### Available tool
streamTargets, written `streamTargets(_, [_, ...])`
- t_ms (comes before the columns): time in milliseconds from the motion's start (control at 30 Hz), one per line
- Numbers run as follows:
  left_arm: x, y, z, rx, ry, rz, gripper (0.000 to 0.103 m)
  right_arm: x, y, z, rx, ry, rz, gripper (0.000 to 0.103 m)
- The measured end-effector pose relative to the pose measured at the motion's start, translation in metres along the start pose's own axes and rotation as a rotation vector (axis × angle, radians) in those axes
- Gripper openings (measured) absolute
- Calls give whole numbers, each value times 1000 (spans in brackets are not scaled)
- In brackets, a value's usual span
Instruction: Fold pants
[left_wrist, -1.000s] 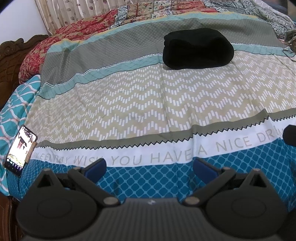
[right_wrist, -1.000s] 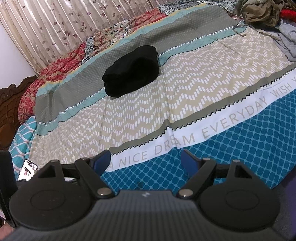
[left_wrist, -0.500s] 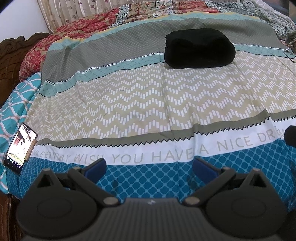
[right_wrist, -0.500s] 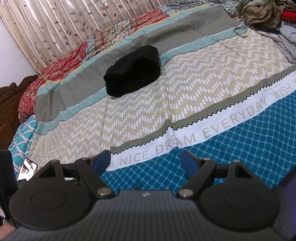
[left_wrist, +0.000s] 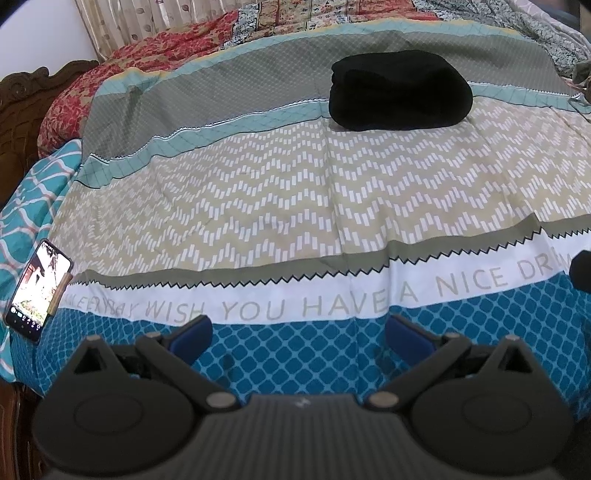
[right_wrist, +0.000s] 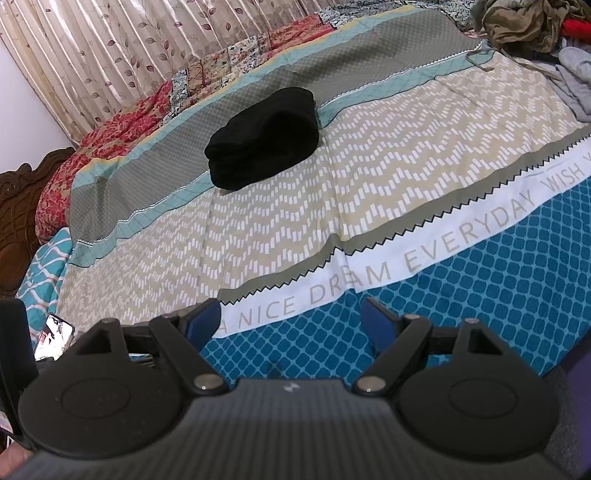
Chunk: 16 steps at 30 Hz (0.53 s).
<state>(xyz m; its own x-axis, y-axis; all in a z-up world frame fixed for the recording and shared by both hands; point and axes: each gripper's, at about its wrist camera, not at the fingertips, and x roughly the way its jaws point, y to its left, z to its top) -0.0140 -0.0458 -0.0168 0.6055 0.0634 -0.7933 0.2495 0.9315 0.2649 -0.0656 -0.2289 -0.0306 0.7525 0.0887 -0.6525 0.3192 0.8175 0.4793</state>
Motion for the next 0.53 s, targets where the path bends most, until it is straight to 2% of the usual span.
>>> streamTargets(300, [3, 0, 0, -3, 10, -10, 103, 2, 1, -2, -1, 3, -4, 85])
streamTargets(533, [1, 0, 2, -11, 3, -62, 103, 2, 2, -2, -26, -10, -7, 85])
